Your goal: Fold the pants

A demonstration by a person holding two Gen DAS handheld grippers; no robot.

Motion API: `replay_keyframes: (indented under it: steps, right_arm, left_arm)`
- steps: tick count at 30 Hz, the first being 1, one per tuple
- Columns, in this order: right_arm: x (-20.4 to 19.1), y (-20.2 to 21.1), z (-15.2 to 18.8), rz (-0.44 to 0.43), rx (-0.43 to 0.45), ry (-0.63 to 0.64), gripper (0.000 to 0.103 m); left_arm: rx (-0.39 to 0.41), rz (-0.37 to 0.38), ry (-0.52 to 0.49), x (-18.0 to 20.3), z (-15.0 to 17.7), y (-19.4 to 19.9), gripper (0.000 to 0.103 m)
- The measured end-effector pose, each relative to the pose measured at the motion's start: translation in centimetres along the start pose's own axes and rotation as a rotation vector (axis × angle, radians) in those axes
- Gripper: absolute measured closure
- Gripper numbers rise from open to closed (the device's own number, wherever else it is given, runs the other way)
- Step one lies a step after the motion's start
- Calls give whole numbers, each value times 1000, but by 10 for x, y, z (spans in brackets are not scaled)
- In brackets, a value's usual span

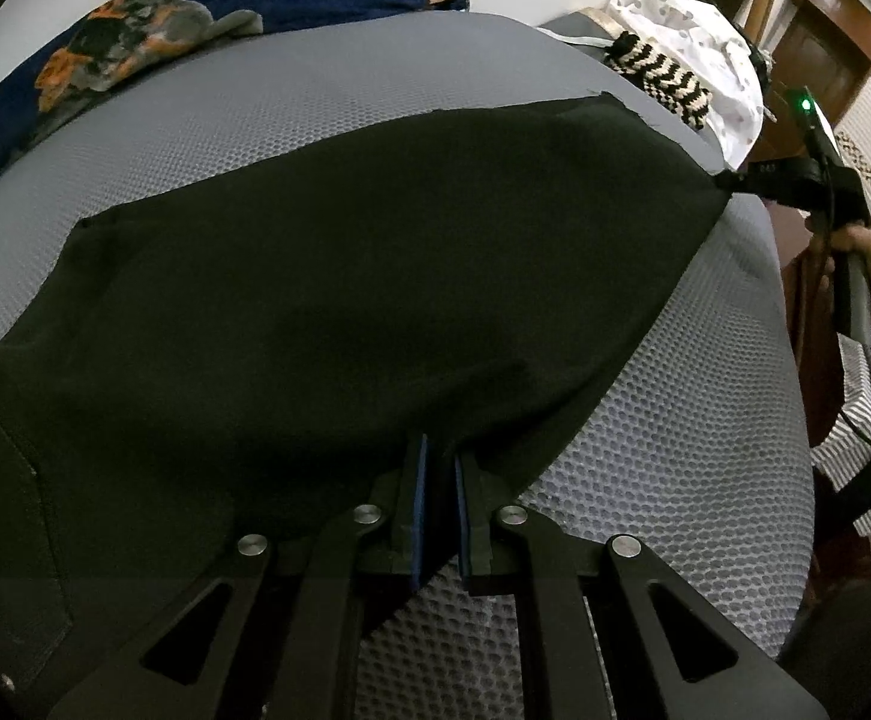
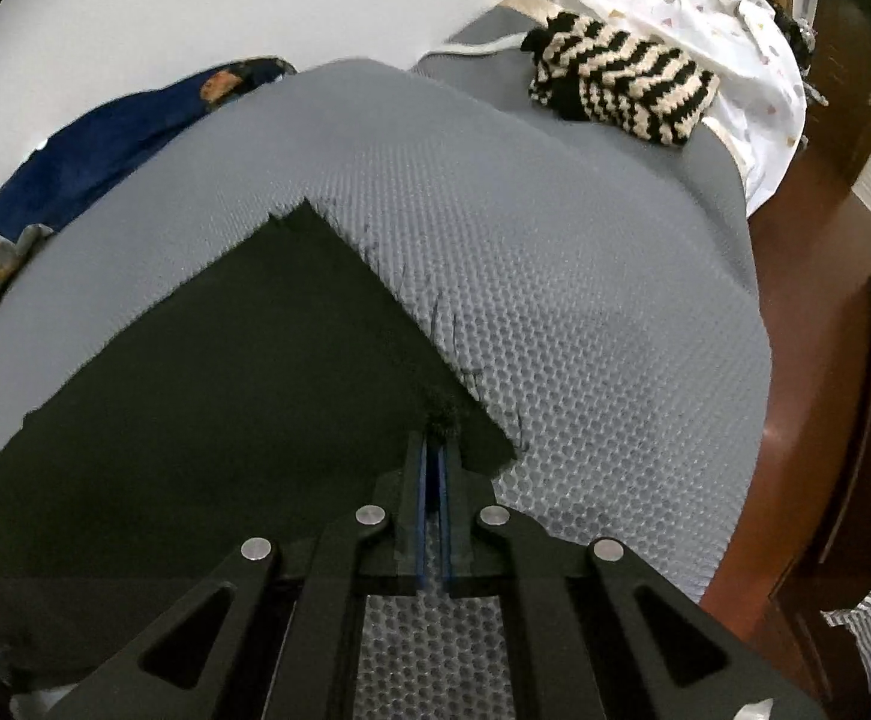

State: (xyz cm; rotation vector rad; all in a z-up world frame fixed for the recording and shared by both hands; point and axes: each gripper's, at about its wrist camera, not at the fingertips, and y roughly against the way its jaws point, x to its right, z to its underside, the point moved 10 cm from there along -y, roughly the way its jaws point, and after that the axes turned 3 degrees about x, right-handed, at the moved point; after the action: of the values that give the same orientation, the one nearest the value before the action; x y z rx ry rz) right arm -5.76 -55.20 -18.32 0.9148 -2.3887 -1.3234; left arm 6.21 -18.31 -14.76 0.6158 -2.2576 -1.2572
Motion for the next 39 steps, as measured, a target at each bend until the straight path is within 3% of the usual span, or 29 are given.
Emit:
replay_keyframes:
  steps: [4,9,11,12,13,17,22,27,31,39]
  right_arm:
    - [7,-12,8,13,-39,-16,101]
    - [4,-7,6,-26,-60,-40,89]
    - [6,0,-2,-58,-55,-55,83]
    - [6,4,-8,-74,-43,-54,82]
    - [6,8,-16,-91,-27,-49,82]
    - [-11,10,-46,-217,-19,-29,82]
    - [-65,-17,-80,-452,-134,31,82]
    - [-95,-47,-104,-456,-187,82,82]
    - [-105,-64,-113,-437,-216,133,82]
    - [-108,-80,-116,-460,-253,167,84]
  left_arm:
    - [-2,18,12,1,-1,-4,91]
    - [-8,29,43,-2,-3,-2,85]
    - [-10,21,59,-4,-5,2,69]
    - [-5,21,69,-6,-5,6,55]
    - [6,27,74,-7,-6,10,48]
    - [39,62,53,-4,-14,26,47]
    - [105,110,139,-16,-33,44,47]
    - [168,66,290,-56,-44,55,47]
    - [155,21,372,-78,-44,50,47]
    - [137,-13,408,-86,-47,43,47]
